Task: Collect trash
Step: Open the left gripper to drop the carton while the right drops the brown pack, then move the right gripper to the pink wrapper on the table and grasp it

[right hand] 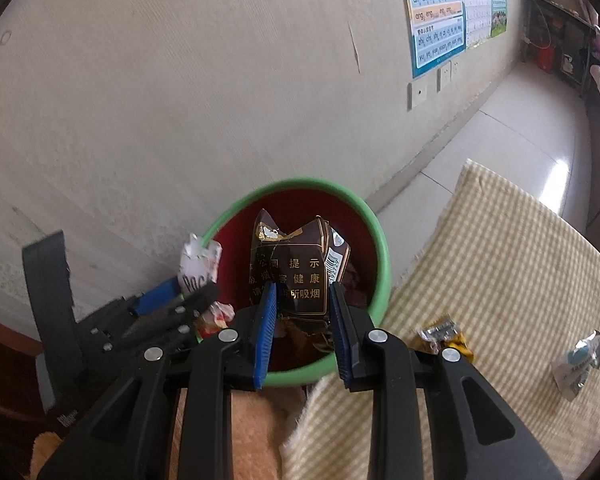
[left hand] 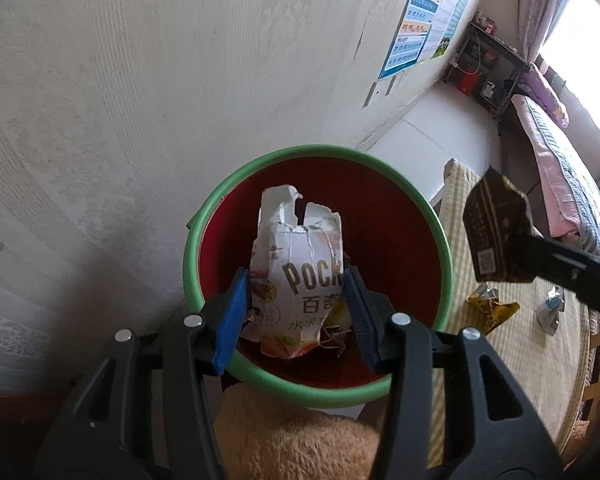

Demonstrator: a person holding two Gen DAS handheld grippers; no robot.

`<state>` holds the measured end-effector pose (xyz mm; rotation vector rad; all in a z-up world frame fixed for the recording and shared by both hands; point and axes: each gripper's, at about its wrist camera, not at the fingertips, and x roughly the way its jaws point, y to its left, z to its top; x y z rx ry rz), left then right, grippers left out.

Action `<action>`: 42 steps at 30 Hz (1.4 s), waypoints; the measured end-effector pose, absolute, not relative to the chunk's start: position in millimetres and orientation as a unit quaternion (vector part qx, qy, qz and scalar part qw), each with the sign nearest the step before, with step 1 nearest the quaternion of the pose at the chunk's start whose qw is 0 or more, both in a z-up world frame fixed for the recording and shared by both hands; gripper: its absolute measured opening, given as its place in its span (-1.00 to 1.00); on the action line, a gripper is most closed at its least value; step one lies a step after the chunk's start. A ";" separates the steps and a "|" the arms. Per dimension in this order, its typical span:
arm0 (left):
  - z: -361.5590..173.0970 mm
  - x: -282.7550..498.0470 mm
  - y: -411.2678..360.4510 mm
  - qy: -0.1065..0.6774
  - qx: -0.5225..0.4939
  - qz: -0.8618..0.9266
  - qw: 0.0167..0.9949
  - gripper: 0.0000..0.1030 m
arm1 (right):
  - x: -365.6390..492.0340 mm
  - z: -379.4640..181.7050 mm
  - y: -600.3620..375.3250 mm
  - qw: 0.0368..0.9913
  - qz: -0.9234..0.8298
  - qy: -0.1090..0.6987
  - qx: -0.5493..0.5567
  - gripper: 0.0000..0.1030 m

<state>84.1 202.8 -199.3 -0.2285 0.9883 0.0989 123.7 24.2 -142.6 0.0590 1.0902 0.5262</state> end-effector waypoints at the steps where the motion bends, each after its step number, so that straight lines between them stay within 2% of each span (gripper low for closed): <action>1: -199.9 86.6 203.2 0.474 -0.110 0.052 0.872 -0.01 | 126.5 -142.9 24.0 0.822 0.248 0.511 0.037 -0.41; 2: -200.6 87.5 203.8 0.476 -0.111 0.055 0.871 0.25 | 129.5 -144.3 23.6 0.820 0.249 0.513 0.047 -0.33; 3: -200.5 88.3 205.1 0.474 -0.115 0.055 0.871 0.29 | 130.9 -145.2 22.6 0.818 0.250 0.516 0.055 -0.30; 15: -194.0 77.4 197.2 0.474 -0.108 0.051 0.872 0.29 | 114.9 -128.4 -11.8 0.827 0.245 0.500 0.071 -0.30; 24: -164.5 55.6 148.7 0.456 -0.074 0.007 0.887 0.29 | 79.6 -95.9 -75.9 0.855 0.222 0.466 0.057 -0.27; 26: -160.3 51.7 134.8 0.454 -0.058 -0.004 0.889 0.29 | 66.1 -97.1 -94.1 0.858 0.212 0.466 0.047 -0.20; 30: -155.8 45.3 106.5 0.455 -0.035 -0.028 0.889 0.29 | 38.4 -112.4 -128.1 0.849 0.200 0.487 0.036 -0.16; 36: -160.2 40.2 70.7 0.466 -0.013 -0.057 0.883 0.29 | -9.7 -167.6 -160.9 0.789 0.218 0.573 0.033 -0.12; 37: -161.5 39.7 65.8 0.469 -0.010 -0.059 0.881 0.29 | -18.3 -175.6 -162.5 0.782 0.223 0.582 0.030 0.04; 38: -163.2 40.0 62.3 0.472 -0.008 -0.061 0.879 0.29 | -26.1 -183.4 -163.3 0.775 0.228 0.589 0.029 0.11; 42: -172.1 39.0 48.6 0.485 0.009 -0.061 0.872 0.29 | -45.4 -201.5 -157.2 0.754 0.259 0.603 0.029 0.12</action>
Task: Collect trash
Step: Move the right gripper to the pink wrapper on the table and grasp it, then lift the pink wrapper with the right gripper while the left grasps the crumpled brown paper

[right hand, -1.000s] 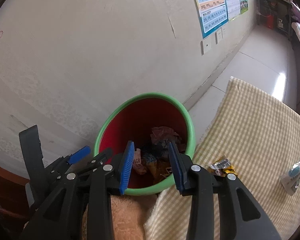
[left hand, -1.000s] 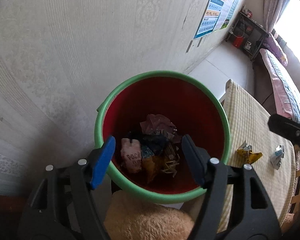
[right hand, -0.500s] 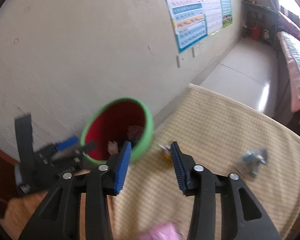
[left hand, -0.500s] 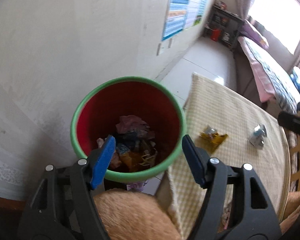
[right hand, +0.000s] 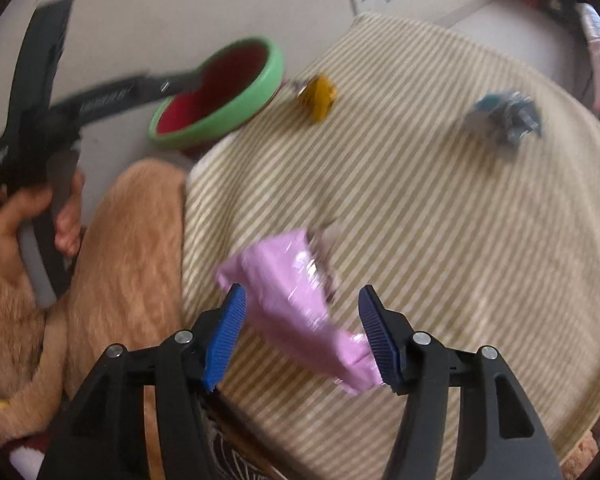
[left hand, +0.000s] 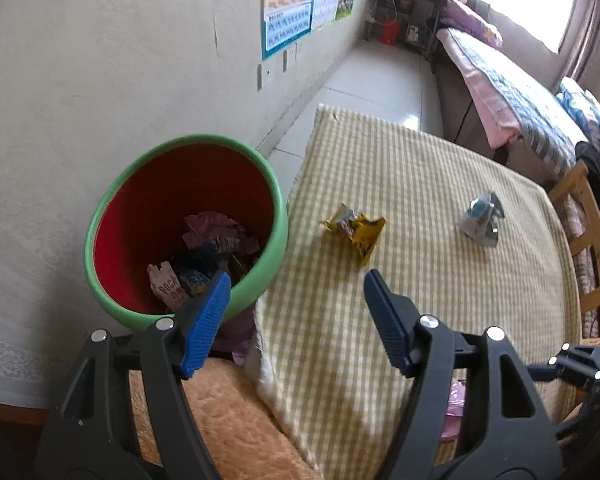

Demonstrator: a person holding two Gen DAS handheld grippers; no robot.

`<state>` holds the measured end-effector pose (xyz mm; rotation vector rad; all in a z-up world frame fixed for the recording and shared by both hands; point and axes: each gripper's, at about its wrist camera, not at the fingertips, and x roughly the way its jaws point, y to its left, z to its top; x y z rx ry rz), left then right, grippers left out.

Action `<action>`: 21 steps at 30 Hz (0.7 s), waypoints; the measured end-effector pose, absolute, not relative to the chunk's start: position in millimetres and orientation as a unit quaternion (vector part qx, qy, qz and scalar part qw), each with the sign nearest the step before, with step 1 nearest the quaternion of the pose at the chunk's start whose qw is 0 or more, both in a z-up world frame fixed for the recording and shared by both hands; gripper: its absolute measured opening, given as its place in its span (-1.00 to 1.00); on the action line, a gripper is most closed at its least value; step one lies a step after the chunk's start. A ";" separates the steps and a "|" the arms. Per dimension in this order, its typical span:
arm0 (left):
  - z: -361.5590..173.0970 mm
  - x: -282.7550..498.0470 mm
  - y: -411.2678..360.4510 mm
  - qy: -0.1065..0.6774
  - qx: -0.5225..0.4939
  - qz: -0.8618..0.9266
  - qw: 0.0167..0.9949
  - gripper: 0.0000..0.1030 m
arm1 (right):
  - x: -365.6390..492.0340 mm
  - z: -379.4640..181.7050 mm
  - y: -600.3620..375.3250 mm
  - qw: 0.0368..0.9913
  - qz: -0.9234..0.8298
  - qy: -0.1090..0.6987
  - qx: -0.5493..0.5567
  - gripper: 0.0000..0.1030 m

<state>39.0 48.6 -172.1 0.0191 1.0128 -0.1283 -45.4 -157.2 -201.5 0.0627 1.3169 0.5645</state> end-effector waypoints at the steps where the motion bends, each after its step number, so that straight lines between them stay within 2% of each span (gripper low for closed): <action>1: -172.6 38.1 46.3 0.485 0.013 -0.061 0.872 0.29 | -48.9 -205.1 -154.1 0.746 0.268 0.609 0.019 0.12; 3: -172.0 36.6 43.5 0.486 0.018 -0.058 0.872 0.29 | -55.4 -213.8 -147.0 0.736 0.278 0.618 -0.002 0.12; 6: -171.1 35.8 41.4 0.485 0.024 -0.055 0.872 0.29 | -61.4 -221.6 -141.3 0.728 0.288 0.622 -0.013 -0.19; 9: -170.7 36.3 38.1 0.486 0.030 -0.054 0.872 0.29 | -60.5 -218.5 -146.3 0.730 0.297 0.616 0.009 -0.36; 21: -172.1 29.7 14.6 0.490 0.046 -0.088 0.866 0.29 | -40.2 -187.0 -196.3 0.784 0.242 0.562 0.101 -0.37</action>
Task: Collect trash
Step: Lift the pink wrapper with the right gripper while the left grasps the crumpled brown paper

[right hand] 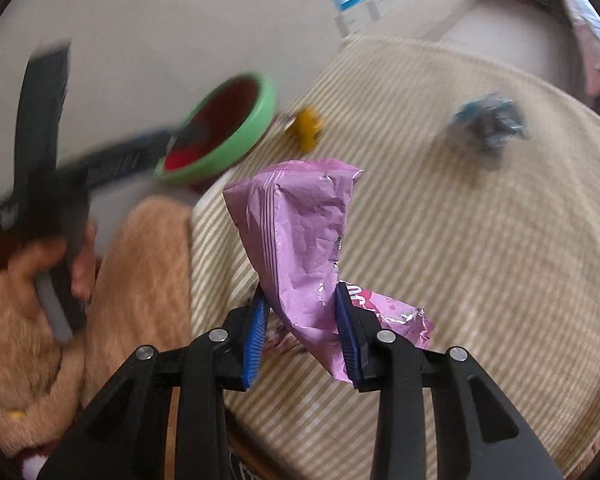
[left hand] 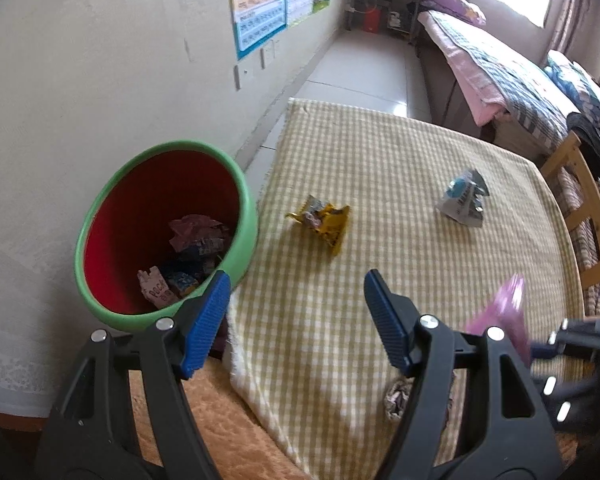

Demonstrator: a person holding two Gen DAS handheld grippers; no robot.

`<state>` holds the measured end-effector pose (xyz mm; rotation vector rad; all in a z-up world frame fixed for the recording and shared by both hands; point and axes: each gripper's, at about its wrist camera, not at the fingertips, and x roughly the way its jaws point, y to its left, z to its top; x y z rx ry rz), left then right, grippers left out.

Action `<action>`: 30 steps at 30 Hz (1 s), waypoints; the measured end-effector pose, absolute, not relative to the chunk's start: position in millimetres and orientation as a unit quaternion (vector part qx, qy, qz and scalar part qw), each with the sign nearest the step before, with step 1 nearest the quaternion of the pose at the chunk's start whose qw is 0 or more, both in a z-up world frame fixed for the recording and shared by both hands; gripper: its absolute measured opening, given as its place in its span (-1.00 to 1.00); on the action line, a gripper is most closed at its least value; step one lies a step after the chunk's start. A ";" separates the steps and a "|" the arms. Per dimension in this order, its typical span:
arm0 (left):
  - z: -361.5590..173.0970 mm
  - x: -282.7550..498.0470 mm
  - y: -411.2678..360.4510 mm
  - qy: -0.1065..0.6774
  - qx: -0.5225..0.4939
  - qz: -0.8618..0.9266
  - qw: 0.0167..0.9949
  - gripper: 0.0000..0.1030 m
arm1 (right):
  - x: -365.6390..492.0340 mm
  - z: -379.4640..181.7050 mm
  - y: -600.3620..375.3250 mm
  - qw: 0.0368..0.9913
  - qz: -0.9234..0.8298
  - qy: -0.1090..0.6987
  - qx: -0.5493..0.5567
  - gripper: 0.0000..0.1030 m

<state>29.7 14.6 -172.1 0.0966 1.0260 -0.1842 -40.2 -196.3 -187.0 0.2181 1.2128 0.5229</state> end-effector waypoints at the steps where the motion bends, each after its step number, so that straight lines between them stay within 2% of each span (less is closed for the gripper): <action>1: -174.1 28.0 11.1 0.494 0.046 -0.097 0.863 0.29 | -38.1 -185.6 -204.5 0.790 0.227 0.558 0.111 -0.37; 4: -184.1 19.2 -2.9 0.514 0.047 -0.144 0.844 0.31 | -35.3 -185.5 -219.9 0.797 0.199 0.554 0.132 -0.37; 5: -188.6 13.5 -9.0 0.520 0.055 -0.159 0.837 0.42 | -34.3 -185.9 -225.1 0.798 0.190 0.555 0.138 -0.37; 7: -196.3 3.1 -19.0 0.530 0.065 -0.185 0.825 0.46 | -33.9 -187.2 -232.3 0.799 0.177 0.556 0.145 -0.37; 13: -229.1 -24.3 -47.0 0.573 0.089 -0.246 0.777 0.46 | -37.7 -188.2 -237.0 0.796 0.167 0.562 0.149 -0.37; 27: -273.0 -30.9 -70.2 0.621 0.118 -0.261 0.730 0.52 | -22.7 -206.4 -231.5 0.787 0.172 0.574 0.145 -0.35; 30: -274.4 -32.1 -72.2 0.621 0.118 -0.264 0.728 0.43 | -20.8 -207.1 -231.6 0.788 0.172 0.573 0.145 -0.35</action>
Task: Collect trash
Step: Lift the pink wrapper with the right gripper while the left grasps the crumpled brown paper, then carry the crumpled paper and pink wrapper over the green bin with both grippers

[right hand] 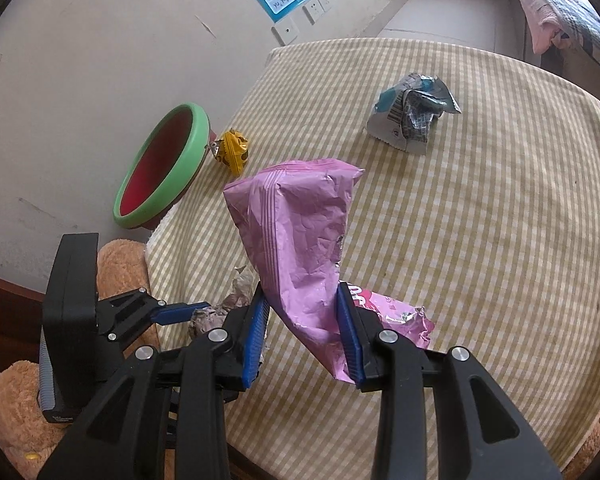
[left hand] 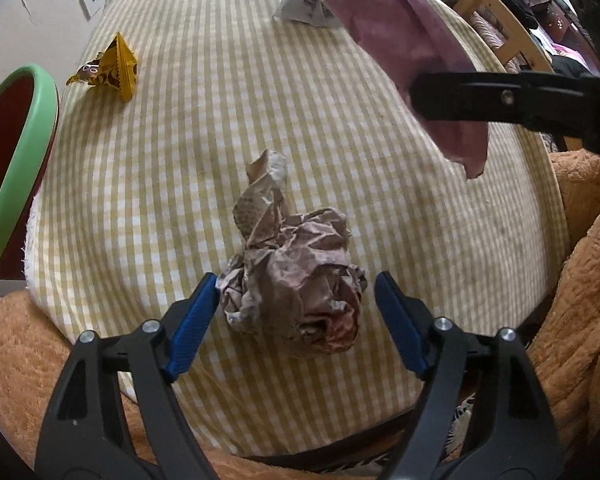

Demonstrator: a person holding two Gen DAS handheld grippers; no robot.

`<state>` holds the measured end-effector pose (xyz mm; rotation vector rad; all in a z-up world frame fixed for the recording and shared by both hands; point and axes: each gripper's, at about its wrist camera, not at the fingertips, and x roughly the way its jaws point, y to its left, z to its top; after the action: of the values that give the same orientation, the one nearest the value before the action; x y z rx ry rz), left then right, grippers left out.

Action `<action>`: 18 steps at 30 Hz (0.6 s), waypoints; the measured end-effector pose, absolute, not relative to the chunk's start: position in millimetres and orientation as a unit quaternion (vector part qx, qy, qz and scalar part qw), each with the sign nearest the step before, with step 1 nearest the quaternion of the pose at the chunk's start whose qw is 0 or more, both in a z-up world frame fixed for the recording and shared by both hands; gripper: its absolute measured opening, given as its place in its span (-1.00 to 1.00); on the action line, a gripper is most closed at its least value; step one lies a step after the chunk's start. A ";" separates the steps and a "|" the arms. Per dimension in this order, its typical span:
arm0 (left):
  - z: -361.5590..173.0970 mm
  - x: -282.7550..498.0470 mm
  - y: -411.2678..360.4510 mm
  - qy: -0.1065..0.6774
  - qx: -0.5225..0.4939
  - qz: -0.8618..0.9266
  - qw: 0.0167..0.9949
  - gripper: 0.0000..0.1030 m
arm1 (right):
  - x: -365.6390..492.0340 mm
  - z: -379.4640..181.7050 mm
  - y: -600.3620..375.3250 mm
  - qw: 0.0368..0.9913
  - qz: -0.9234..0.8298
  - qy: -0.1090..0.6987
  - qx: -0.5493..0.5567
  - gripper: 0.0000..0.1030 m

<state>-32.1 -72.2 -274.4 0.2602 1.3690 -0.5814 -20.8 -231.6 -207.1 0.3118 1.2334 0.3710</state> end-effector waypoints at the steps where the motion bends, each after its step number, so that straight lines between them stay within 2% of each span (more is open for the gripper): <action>1: -274.4 -31.8 -72.3 0.621 0.118 -0.264 0.728 0.35 | -20.1 -207.7 -232.2 0.788 0.171 0.573 0.146 -0.35; 2: -274.6 -31.9 -72.5 0.621 0.119 -0.265 0.728 0.25 | -20.6 -207.7 -232.4 0.788 0.171 0.573 0.147 -0.35; 5: -274.9 -32.0 -72.6 0.618 0.117 -0.266 0.730 0.11 | -20.5 -209.7 -232.2 0.787 0.168 0.576 0.144 -0.34; 11: -267.3 -28.8 -69.9 0.606 0.123 -0.257 0.743 0.06 | -18.5 -223.0 -230.5 0.780 0.134 0.601 0.110 -0.28; 12: -265.7 -26.7 -68.9 0.605 0.124 -0.255 0.744 0.06 | -17.9 -226.4 -230.2 0.777 0.131 0.606 0.109 -0.18; 15: -262.4 -25.1 -68.0 0.605 0.121 -0.252 0.746 0.06 | -16.9 -231.7 -230.0 0.773 0.123 0.614 0.103 -0.13; 18: -260.6 -23.7 -63.5 0.604 0.119 -0.247 0.748 0.06 | -16.5 -232.3 -231.6 0.776 0.120 0.611 0.105 0.05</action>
<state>-23.7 -63.5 -260.6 0.2596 1.3206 -0.5412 -16.5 -231.6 -232.3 0.2279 1.3222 0.2594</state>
